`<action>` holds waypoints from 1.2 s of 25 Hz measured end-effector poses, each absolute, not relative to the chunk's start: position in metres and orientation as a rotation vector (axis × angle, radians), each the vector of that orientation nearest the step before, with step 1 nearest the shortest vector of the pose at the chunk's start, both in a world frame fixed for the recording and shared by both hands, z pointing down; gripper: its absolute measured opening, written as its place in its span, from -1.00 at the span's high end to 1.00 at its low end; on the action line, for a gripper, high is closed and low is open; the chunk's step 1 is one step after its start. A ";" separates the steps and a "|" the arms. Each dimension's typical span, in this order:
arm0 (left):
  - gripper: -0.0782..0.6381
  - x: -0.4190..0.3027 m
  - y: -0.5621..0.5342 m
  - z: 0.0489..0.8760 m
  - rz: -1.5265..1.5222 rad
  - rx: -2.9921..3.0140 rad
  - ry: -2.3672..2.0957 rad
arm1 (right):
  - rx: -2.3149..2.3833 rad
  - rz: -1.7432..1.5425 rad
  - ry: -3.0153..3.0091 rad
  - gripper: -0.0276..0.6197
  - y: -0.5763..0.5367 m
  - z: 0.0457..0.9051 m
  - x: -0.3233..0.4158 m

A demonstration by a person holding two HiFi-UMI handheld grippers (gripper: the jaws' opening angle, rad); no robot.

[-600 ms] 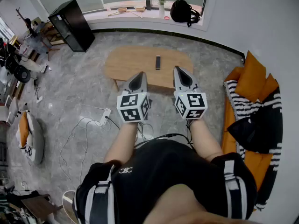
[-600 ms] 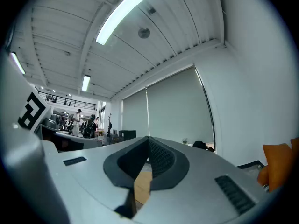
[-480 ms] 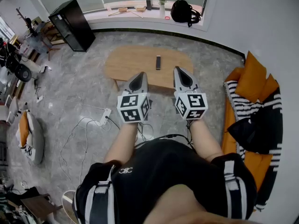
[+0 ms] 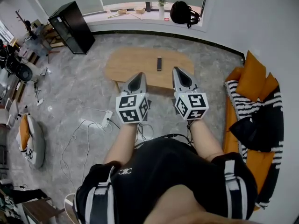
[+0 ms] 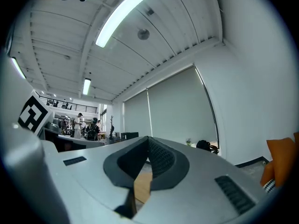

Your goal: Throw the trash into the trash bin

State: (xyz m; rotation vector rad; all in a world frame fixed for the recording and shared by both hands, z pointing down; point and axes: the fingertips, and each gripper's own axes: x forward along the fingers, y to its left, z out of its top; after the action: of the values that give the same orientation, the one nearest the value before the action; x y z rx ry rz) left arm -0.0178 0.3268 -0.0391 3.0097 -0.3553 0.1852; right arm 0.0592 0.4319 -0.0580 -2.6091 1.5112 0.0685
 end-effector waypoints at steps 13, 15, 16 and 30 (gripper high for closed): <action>0.75 -0.028 0.308 -0.023 0.201 3.000 -0.249 | -2.655 0.031 1.446 0.88 0.412 -0.043 0.041; 0.75 -0.025 0.304 -0.020 0.205 2.999 -0.256 | -2.656 0.028 1.435 0.88 0.411 -0.041 0.046; 0.75 -0.023 0.302 -0.019 0.207 2.994 -0.259 | -2.657 0.026 1.431 0.88 0.409 -0.040 0.049; 0.75 0.080 0.227 -0.006 0.214 3.002 -0.355 | -2.605 0.020 1.455 0.88 0.341 -0.020 0.164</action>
State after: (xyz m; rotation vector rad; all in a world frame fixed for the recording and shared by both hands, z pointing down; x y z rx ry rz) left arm 0.0801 0.2272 -0.0065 3.0015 -0.3548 0.2138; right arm 0.1636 0.3411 -0.0200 -2.6050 1.4547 0.0201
